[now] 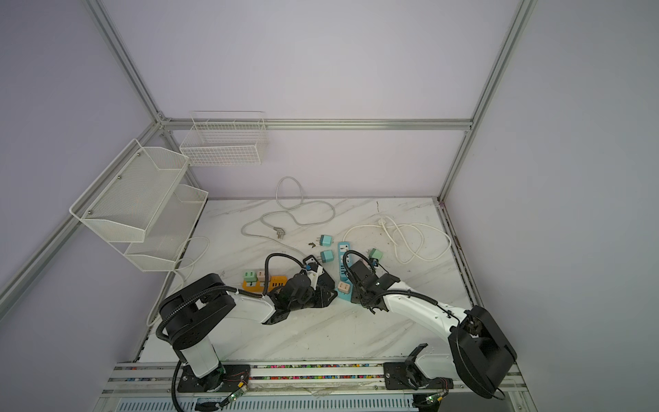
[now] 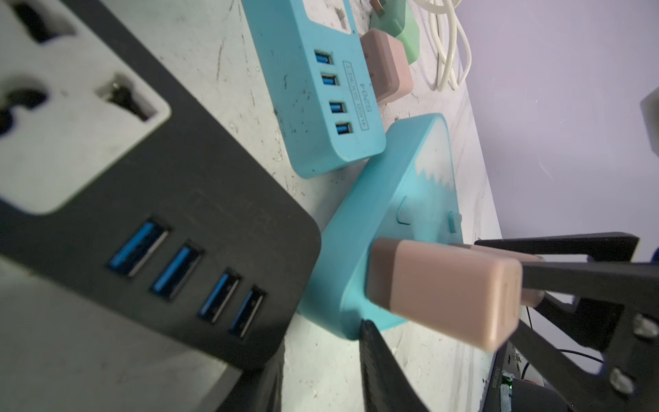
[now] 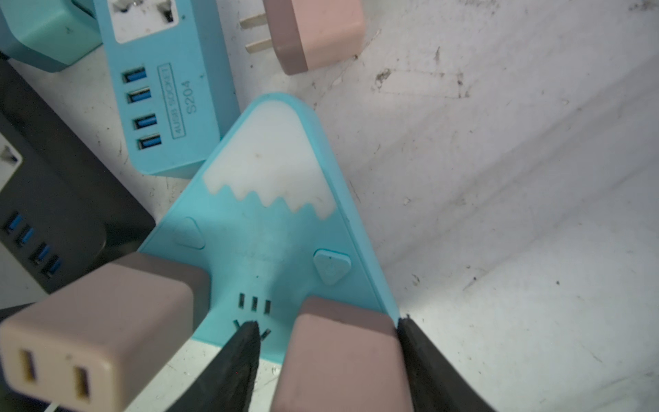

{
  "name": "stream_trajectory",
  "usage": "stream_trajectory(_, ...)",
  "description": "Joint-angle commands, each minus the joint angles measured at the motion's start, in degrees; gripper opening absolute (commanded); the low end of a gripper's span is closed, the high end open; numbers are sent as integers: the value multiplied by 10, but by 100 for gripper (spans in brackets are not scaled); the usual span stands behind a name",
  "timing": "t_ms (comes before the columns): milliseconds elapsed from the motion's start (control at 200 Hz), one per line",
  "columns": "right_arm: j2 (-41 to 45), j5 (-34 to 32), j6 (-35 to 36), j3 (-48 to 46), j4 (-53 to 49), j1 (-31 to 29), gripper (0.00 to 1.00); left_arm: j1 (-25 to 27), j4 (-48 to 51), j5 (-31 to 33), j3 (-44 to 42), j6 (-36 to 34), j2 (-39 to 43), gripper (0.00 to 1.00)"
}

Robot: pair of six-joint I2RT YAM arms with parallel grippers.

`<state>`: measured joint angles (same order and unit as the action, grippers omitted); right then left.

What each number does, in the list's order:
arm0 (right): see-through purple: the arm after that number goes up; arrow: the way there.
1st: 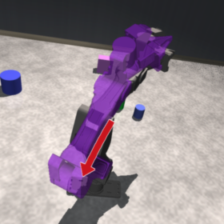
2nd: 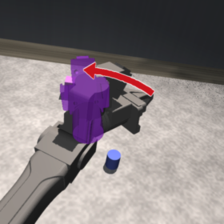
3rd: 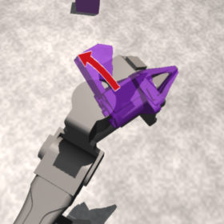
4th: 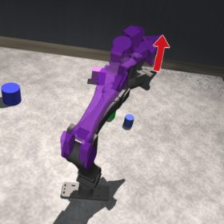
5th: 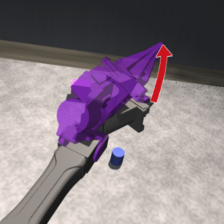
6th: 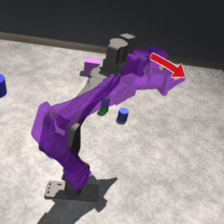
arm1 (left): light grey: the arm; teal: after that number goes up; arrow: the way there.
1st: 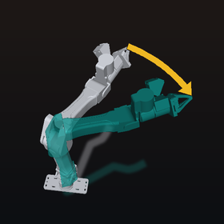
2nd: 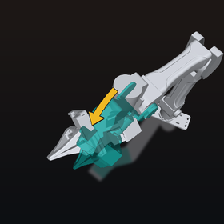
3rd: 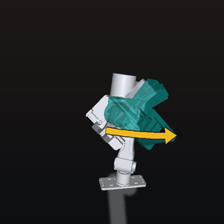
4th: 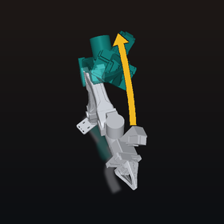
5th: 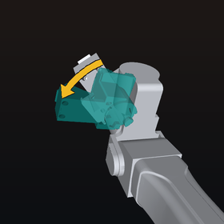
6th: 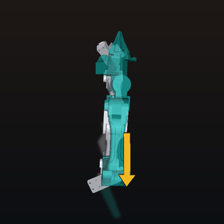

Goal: Pull the plug off the socket
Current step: 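Close the right gripper on the pink adapter while the left gripper grips the socket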

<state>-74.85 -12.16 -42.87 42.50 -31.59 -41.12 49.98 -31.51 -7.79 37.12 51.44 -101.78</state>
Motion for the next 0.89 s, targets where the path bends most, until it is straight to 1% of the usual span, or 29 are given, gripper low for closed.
stream_trajectory(0,-9,-7,3,-3,5,5,63,-7,-21,-2,27,-13,-7,35)
stream_trajectory(85,-17,-11,5,-2,5,6,63,-8,-25,1,27,-17,-4,37)
stream_trajectory(130,-18,-13,3,-1,5,7,61,-9,-27,3,29,-20,-2,37)
stream_trajectory(225,-16,-2,3,-4,12,7,59,-9,-31,5,33,-30,-1,37)
stream_trajectory(365,-10,-7,5,-4,6,11,54,-14,-53,-4,26,-36,3,37)
stream_trajectory(505,-7,0,32,0,9,26,46,-15,-34,-13,22,-49,16,37)
stream_trajectory(620,-13,16,61,4,17,35,45,-14,-33,-13,-5,-52,38,37)
stream_trajectory(790,-32,23,81,20,12,38,41,-14,21,3,-31,-63,97,39)
stream_trajectory(860,-31,18,94,21,11,37,40,-15,67,29,-21,-74,124,41)
stream_trajectory(890,-31,22,95,21,10,37,40,-18,87,29,-8,-83,130,41)
